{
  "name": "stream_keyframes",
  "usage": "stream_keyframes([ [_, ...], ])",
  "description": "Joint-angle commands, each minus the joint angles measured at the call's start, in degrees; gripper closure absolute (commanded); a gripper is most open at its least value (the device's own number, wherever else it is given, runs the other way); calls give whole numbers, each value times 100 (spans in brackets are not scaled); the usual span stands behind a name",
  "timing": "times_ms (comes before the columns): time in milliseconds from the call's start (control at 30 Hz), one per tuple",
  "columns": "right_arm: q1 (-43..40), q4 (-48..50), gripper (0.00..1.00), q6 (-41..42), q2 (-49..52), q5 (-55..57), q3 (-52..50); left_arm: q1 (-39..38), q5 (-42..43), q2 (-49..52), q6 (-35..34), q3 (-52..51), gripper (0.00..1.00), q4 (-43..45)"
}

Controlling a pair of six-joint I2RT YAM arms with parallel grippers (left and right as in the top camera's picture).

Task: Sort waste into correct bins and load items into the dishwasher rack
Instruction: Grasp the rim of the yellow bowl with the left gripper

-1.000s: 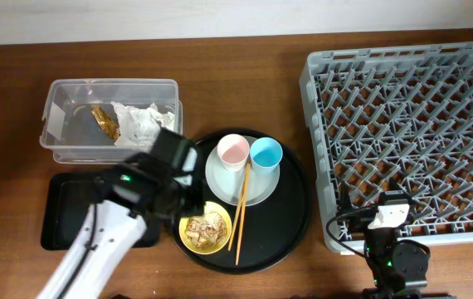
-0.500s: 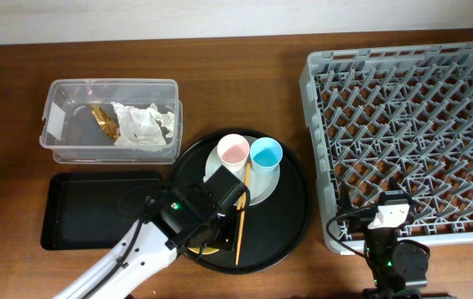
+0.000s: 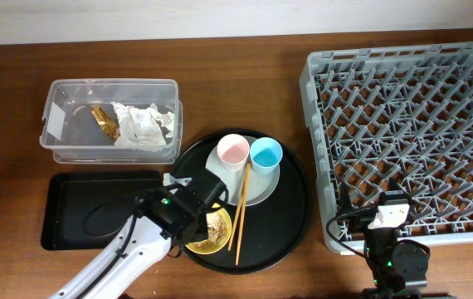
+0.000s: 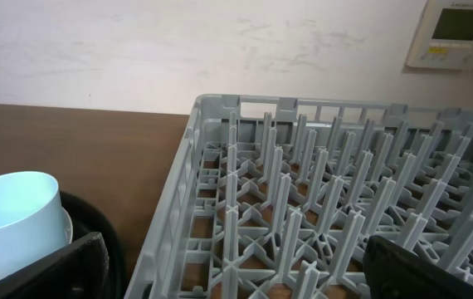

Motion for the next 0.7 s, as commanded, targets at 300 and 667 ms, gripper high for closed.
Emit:
stream_keyframes([
  [300,-42,-28,1,9,-28,11,-31,970,1106,28,876,-1032,70,1215],
  [667,-42,-28,1,9,-28,11,-31,970,702,28,874,-1408,93,1873],
])
